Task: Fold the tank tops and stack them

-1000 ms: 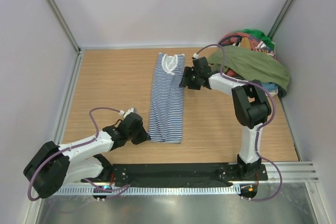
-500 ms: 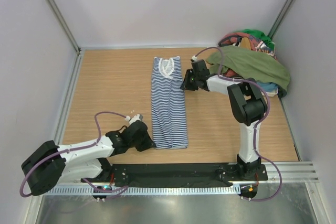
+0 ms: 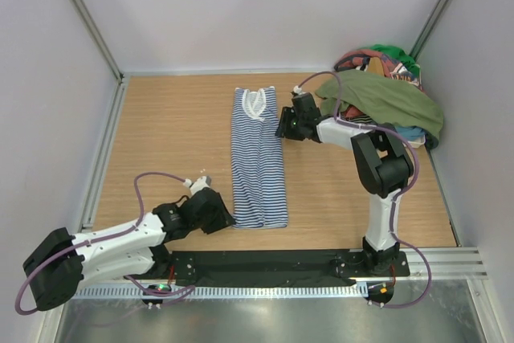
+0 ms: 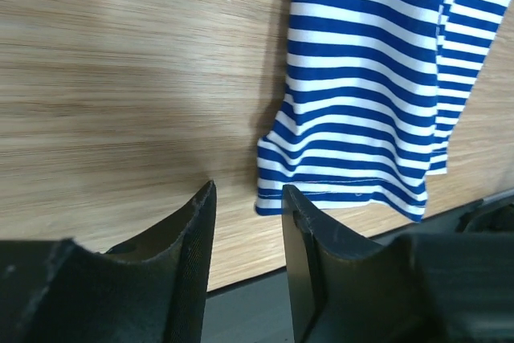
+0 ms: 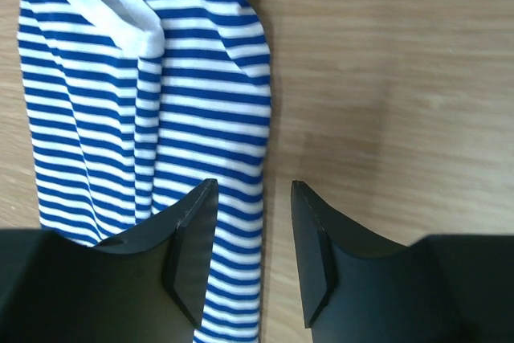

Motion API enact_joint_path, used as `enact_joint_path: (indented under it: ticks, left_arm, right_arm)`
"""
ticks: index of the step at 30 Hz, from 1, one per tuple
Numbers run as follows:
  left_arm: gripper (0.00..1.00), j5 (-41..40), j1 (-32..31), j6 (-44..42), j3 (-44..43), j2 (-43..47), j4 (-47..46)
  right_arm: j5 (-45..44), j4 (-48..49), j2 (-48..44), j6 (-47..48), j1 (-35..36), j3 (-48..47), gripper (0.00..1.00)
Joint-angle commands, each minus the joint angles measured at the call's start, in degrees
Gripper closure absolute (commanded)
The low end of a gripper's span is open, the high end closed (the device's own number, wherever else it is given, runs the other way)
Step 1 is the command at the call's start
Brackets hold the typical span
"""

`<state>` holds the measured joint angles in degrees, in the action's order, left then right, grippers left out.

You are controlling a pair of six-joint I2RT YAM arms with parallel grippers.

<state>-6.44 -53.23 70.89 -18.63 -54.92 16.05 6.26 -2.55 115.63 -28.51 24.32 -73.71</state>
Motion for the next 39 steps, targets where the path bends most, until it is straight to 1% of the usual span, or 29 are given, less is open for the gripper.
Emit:
enact_joint_path:
  ticks: [1, 3, 4, 5, 7, 8, 10, 11, 14, 15, 19, 28, 33, 39]
  left_arm:
    - [0.60, -4.28, -0.20, -1.72, -2.72, 2.00, 6.43]
    - [0.60, -4.72, -0.20, -2.69, -3.60, 2.27, 7.32]
    - [0.59, -4.81, -0.20, -2.95, -4.30, 2.27, 7.85]
    - [0.59, -5.07, -0.29, -3.21, -4.65, 2.18, 8.11]
    - [0.59, -5.78, -0.21, -3.74, -5.18, 1.92, 8.29]
    - [0.59, -6.04, -0.20, -3.83, -5.27, 1.83, 8.38]
    - [0.59, -6.13, -0.29, -4.27, -5.45, 1.74, 7.86]
    - [0.59, -6.22, -0.21, -4.45, -5.45, 1.65, 7.85]
    - [0.59, -6.22, -0.21, -4.89, -5.62, 1.39, 7.94]
    - [0.59, -6.31, -0.20, -5.06, -5.71, 1.22, 7.85]
    - [0.59, -6.22, -0.29, -5.33, -5.98, 0.86, 7.85]
    - [0.59, -6.31, -0.29, -6.73, -8.52, -2.82, 6.98]
    - [0.59, -6.22, -0.20, -6.91, -8.88, -3.97, 5.66]
    - [0.59, -5.96, -0.20, -6.91, -8.96, -5.46, 5.04]
  right_arm:
    - [-5.46, -3.15, -8.22, 2.41, 2.48, 1.11, 0.52]
    - [-8.00, -5.61, -9.98, 2.93, 4.15, 1.12, 0.52]
    - [-8.11, -9.28, -11.29, 2.85, 4.94, 0.85, 0.53]
    - [-8.19, -10.80, -12.18, 2.85, 6.78, 0.68, 0.54]
    - [-8.98, -14.04, -15.24, 2.32, 9.24, 1.90, 0.54]
    - [-9.16, -14.50, -16.48, 1.89, 11.52, 4.26, 0.54]
    - [-8.20, -13.64, -20.34, -0.57, 13.91, 7.78, 0.53]
    - [-7.41, -13.10, -21.32, -1.71, 15.83, 11.54, 0.53]
    - [-7.23, -11.43, -24.74, -5.49, 18.74, 17.96, 0.53]
    - [-7.58, -11.08, -25.36, -6.20, 20.84, 19.21, 0.54]
    - [-8.46, -10.20, -27.13, -9.10, 25.60, 23.69, 0.55]
    - [-9.86, -6.77, -28.53, -13.85, 31.31, 28.10, 0.58]
    - [-15.47, -9.48, -31.42, -15.78, 33.34, 27.66, 0.57]
    - [-15.84, -10.28, -33.46, -16.57, 35.01, 26.35, 0.56]
